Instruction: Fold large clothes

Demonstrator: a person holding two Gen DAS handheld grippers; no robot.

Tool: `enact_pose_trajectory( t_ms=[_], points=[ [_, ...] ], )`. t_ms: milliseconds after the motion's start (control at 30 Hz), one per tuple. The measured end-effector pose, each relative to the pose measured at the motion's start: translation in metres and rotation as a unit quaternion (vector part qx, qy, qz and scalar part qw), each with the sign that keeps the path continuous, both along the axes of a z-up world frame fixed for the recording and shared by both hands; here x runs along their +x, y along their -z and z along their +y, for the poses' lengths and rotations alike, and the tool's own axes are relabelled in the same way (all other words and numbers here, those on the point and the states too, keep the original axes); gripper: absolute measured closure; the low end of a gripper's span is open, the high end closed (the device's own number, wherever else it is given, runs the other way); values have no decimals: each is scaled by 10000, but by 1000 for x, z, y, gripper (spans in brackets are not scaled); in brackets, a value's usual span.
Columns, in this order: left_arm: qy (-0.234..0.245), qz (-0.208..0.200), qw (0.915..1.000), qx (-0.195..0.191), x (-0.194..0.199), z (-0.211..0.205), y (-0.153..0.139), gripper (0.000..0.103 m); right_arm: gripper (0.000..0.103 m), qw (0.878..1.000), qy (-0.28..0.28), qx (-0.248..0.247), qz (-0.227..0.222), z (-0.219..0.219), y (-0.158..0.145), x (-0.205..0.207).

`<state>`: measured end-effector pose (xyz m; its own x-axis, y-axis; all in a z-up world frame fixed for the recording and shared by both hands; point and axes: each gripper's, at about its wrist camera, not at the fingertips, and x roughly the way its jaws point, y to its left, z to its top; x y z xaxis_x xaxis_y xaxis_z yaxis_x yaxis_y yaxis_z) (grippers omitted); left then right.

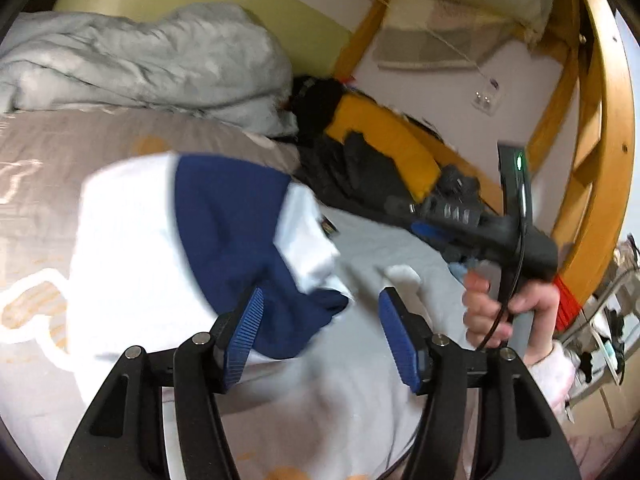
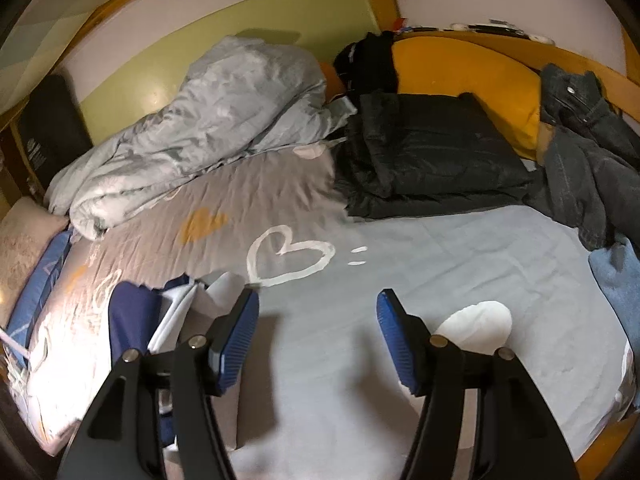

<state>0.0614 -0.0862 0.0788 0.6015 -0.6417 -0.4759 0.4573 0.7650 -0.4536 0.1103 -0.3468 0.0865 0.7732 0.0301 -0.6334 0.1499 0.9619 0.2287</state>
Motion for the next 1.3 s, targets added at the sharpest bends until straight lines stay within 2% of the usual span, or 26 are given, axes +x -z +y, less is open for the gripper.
enact_pose_trajectory(
  t_ms=[100, 200, 300, 467, 533, 667, 733, 833, 900, 1000, 1067, 1167, 1300],
  points=[
    [-569, -355, 9974, 255, -5, 23, -15, 42, 44, 9995, -290, -14, -136, 17, -2, -3],
    [-1201, -566, 9876, 841, 1, 40, -17, 39, 44, 9969, -675, 73, -391, 35, -8, -10],
    [-1631, -409, 9787, 1177, 13, 56, -6, 38, 44, 9919, -1097, 124, -624, 56, -13, -18],
    [-1964, 205, 9693, 1467, 32, 69, 29, 37, 44, 9843, -1602, 53, -734, 88, -12, -24],
    [-1993, 411, 9676, 1497, 40, 70, 42, 37, 44, 9802, -1810, 76, -798, 100, -11, -27],
    [-1936, 641, 9699, 1333, 50, 71, 59, 34, 44, 9713, -2229, 259, -785, 116, -6, -25],
    [-1881, 683, 9718, 1248, 48, 70, 63, 34, 46, 9741, -2197, 297, -454, 121, 5, -13],
    [-1748, 737, 9759, 1082, 45, 67, 67, 34, 54, 9786, -2035, 274, 98, 122, 29, 7],
    [-1542, 769, 9801, 984, 41, 60, 70, 33, 54, 9804, -1923, 271, 342, 119, 43, 17],
    [-1542, 460, 9765, 1437, 34, 43, 68, 32, 54, 9771, -1930, 758, 470, 106, 59, 27],
    [-1578, 530, 9774, 1303, 36, 45, 68, 31, 54, 9738, -1950, 1095, 423, 99, 61, 31],
    [-1480, 542, 9801, 1207, 35, 48, 67, 30, 96, 9727, -1913, 1306, 133, 94, 55, 26],
    [-1452, 405, 9858, 747, 28, 60, 52, 29, 98, 9814, -1533, 920, -699, 95, 25, 2]
  ],
)
